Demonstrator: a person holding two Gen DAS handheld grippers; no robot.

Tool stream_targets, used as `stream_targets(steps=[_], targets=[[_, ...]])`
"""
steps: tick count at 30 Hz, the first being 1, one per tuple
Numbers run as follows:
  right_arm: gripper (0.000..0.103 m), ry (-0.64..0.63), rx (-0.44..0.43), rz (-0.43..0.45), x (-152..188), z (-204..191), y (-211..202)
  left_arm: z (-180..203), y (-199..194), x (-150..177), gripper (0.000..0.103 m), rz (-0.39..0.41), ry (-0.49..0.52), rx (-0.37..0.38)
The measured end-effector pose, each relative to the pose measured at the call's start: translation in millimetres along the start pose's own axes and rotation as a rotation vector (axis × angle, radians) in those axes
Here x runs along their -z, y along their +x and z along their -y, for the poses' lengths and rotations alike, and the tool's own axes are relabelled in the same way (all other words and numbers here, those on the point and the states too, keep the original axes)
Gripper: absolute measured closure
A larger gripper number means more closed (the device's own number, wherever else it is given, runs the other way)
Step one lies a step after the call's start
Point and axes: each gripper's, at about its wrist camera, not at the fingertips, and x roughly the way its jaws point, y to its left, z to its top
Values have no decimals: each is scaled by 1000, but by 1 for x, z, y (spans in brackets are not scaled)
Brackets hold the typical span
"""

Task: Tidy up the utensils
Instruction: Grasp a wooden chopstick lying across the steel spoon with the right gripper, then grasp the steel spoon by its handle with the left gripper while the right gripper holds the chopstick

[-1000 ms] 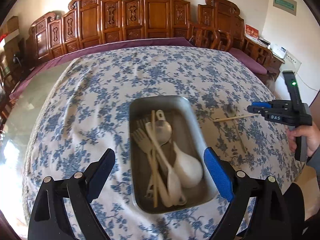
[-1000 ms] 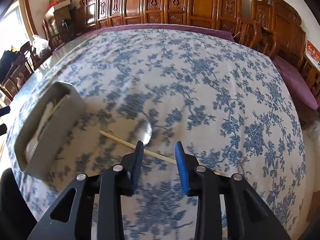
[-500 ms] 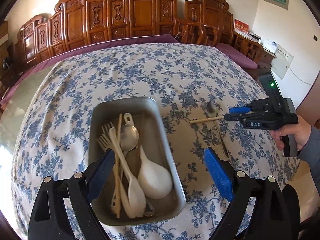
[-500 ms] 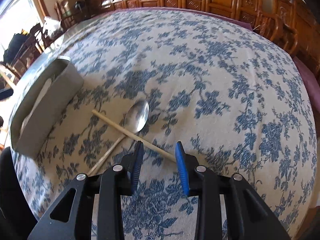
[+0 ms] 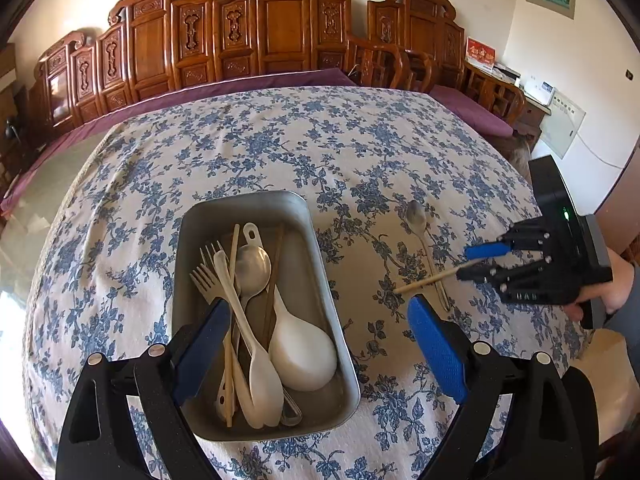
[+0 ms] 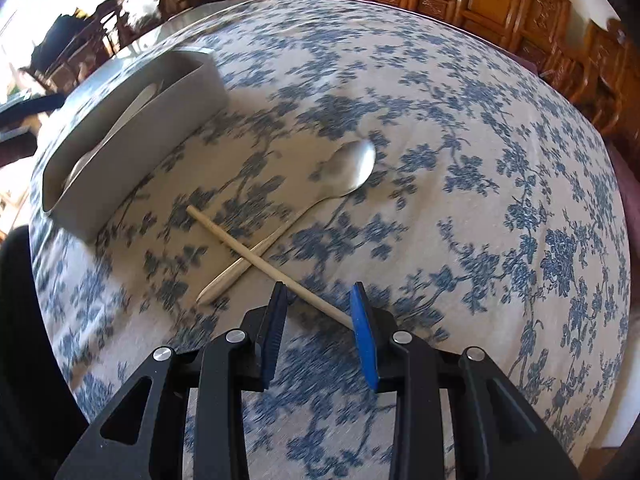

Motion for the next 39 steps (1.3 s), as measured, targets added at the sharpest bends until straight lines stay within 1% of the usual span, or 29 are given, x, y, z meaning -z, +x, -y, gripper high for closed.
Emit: stream_targets(steps=[2,4,9,13,15,16,21,22,24,29,30,35,39], targets=[[68,-21,19,8,3,-6,-1,1,-1,1,16,1,-1,1],[78,-35,14,13,4,-11,-1,2,-1,1,16,1,-1,2],[96,-72,-4,1,7,-18,-3,6,-3,2,16,0,5,5],[97,-80,-32,3,13,-21,-6,8,-4,0,16,3,2,7],[97,-78,-34,14,17,-24,-8,9,-4,-1,16,3,0,11],[97,-69,-34,34,20,-24,-13,11,-3,-2,16,2,-1,12],[97,24,-39,123,34,-9,-36,23,7,-6,16,-3,7,19],[97,60,-35,143,39,-1,-42,27,10,-7,16,-4,9,20],[97,111,-35,153,49,12,-46,34,15,-9,16,-7,15,21],[97,198,15,156,69,40,-48,61,36,-19,17,-22,48,31],[97,211,22,155,72,44,-48,67,42,-22,17,-29,53,36],[97,262,87,144,87,61,-46,94,71,-34,29,-52,92,27],[97,291,112,150,92,67,-45,116,102,-46,35,-90,136,11]])
